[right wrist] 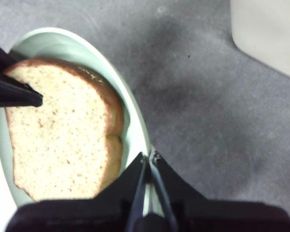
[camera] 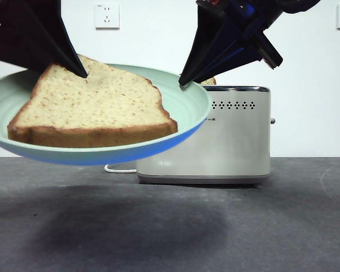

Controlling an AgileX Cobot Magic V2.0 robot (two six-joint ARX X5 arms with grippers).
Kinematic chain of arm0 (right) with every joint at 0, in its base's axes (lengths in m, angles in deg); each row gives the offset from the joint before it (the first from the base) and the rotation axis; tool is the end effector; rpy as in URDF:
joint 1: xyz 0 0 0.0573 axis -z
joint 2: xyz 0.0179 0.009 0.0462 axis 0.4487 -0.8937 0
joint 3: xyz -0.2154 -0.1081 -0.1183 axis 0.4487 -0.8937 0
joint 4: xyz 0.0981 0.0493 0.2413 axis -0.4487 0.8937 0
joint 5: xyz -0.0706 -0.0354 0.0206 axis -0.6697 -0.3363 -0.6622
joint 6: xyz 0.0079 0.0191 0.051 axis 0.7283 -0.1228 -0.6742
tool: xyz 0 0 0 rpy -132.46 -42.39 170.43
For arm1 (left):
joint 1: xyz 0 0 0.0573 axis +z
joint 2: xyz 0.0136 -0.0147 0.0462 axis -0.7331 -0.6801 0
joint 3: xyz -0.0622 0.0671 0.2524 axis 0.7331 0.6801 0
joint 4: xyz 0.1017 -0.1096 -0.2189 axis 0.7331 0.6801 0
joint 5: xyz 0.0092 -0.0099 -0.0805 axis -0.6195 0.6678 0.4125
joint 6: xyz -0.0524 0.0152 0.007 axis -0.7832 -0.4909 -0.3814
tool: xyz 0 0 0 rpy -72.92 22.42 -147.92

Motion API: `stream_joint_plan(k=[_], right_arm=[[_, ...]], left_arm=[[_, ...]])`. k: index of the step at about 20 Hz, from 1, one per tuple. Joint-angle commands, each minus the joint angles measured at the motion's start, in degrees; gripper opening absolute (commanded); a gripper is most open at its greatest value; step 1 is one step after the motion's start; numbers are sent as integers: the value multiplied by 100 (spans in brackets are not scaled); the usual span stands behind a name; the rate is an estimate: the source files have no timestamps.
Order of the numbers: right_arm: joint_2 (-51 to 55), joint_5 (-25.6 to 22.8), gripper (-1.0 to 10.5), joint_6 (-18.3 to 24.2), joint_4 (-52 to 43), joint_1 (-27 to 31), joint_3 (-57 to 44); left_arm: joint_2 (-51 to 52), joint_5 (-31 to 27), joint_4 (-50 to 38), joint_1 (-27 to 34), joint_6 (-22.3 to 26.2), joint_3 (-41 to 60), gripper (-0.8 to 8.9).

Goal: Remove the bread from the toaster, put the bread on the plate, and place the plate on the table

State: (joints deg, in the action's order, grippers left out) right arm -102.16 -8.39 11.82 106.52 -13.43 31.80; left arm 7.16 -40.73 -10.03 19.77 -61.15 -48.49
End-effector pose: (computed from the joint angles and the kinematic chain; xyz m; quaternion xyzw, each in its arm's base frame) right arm 0.2140 0.1925 0.2725 -0.0089 0.4138 0.4117 0.8119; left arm 0.1950 -0.1154 0.2705 -0.1149 0.4681 -0.3311 0.8112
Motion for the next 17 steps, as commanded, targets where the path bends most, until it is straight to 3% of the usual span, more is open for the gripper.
stream_joint_plan(k=[1, 9, 17], right_arm=[[-17, 227, -17, -13, -81, -13, 4], [-17, 203, -17, 7, 240, -9, 4], [-17, 181, -17, 0, 315, 17, 4]], left_arm=[[-15, -35, 4, 9, 103, 28, 499], [57, -52, 160, 9, 153, -498, 500], [234, -581, 1963, 9, 1032, -2041, 496]])
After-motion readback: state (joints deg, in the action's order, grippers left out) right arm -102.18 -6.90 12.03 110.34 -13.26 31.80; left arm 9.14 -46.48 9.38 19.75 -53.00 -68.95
